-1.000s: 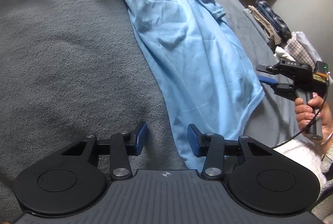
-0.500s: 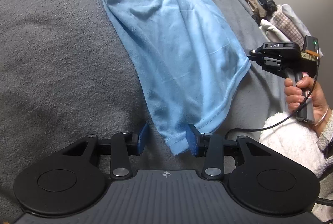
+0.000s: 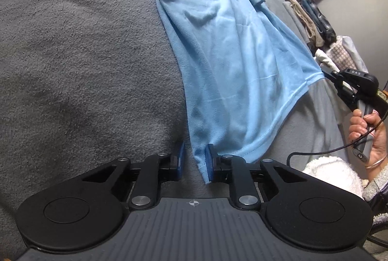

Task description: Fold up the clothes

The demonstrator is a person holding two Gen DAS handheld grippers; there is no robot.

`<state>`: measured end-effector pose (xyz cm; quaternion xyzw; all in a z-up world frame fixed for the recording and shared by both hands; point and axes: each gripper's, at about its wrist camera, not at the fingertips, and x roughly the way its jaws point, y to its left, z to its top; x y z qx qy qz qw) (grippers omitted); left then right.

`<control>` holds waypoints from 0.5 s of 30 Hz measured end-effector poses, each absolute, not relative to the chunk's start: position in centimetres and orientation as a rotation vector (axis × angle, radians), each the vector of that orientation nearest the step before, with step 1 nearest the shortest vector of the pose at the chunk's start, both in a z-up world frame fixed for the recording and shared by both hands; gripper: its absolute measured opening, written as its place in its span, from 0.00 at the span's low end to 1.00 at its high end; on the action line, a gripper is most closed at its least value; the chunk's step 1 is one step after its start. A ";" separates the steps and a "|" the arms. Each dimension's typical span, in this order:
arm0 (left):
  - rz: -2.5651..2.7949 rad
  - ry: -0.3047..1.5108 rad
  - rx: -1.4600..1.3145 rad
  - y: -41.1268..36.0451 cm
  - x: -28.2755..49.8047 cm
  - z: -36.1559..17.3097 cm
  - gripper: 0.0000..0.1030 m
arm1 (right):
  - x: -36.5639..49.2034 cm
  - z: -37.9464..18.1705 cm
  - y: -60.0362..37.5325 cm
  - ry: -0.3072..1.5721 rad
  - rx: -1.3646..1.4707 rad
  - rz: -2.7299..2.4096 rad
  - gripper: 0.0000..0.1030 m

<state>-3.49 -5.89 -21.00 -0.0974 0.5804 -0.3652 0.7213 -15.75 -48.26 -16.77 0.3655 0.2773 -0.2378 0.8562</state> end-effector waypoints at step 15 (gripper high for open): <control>-0.845 1.277 -0.198 -6.2 -3.4 -21.1 0.18 | -16.6 -22.6 -50.9 0.585 1.062 -0.500 0.41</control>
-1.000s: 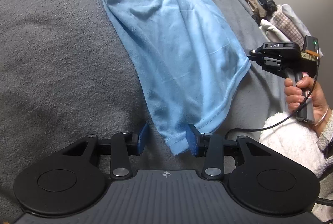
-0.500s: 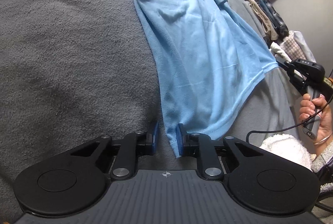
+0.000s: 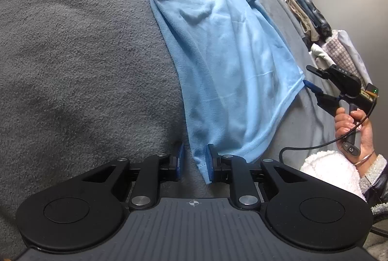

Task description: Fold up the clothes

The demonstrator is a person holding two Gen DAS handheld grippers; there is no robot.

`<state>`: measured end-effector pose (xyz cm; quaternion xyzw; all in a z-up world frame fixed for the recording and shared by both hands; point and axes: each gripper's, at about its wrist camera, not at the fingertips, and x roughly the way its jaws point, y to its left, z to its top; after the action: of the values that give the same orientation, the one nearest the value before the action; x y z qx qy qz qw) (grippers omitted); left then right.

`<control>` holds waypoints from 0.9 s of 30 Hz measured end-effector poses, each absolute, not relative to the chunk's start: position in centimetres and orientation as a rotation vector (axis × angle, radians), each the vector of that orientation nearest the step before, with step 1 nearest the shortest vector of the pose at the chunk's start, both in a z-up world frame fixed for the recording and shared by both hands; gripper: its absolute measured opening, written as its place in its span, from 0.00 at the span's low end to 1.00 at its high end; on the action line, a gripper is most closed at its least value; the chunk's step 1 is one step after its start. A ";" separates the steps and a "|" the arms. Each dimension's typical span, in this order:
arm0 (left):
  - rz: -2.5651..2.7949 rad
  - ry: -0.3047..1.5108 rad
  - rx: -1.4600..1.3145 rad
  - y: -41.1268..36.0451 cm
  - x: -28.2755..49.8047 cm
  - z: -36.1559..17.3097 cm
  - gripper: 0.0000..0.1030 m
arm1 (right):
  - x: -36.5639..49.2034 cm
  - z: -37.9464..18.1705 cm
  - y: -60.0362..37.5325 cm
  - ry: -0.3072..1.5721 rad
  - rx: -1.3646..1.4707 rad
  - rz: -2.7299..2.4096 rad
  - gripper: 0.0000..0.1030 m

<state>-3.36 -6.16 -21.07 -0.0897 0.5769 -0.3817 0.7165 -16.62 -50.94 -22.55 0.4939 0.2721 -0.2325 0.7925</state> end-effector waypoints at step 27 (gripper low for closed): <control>-0.761 1.234 -0.174 -6.8 -4.3 -20.4 0.09 | -16.0 -21.9 -49.4 0.584 0.944 -0.505 0.02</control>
<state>-4.33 -6.82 -20.41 -0.0793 0.5634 -0.3477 0.7452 -16.00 -49.44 -21.89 0.4435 0.2744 -0.2369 0.8197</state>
